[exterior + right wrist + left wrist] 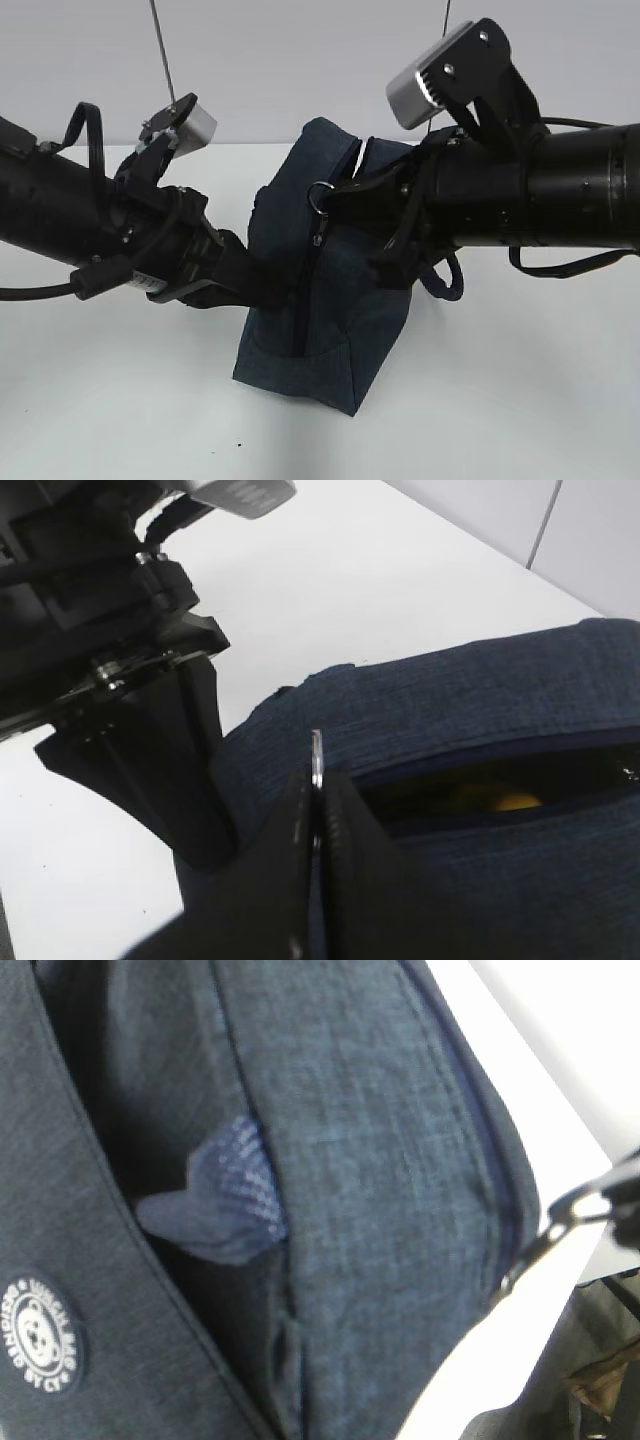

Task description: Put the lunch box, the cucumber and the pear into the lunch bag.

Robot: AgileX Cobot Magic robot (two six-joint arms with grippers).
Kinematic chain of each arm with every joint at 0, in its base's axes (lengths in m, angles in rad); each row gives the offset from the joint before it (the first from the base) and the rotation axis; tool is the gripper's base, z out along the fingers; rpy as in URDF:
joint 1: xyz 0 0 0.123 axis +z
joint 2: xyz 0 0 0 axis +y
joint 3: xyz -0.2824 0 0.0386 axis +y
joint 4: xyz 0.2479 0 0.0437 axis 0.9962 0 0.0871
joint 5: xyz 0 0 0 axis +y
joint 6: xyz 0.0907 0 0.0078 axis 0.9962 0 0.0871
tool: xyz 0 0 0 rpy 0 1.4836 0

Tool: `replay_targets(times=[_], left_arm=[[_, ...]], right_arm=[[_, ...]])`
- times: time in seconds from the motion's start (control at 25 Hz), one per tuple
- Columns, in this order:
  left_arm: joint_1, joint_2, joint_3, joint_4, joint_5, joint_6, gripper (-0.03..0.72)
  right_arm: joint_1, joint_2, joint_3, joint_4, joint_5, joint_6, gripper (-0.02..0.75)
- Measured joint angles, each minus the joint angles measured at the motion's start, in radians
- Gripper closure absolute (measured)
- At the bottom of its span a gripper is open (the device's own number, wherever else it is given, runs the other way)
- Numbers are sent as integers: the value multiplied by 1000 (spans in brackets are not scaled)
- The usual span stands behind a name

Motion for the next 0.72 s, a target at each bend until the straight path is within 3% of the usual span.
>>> replay_targets(times=[0.24,0.72], left_arm=[[-1,0,-1,80,-3,-68,696],[-3,0,-2,91,1,-81,696]], right_arm=[[0,0,-29,3,-55,-10,732],[-24,7,-79,9,-118,-32,732]])
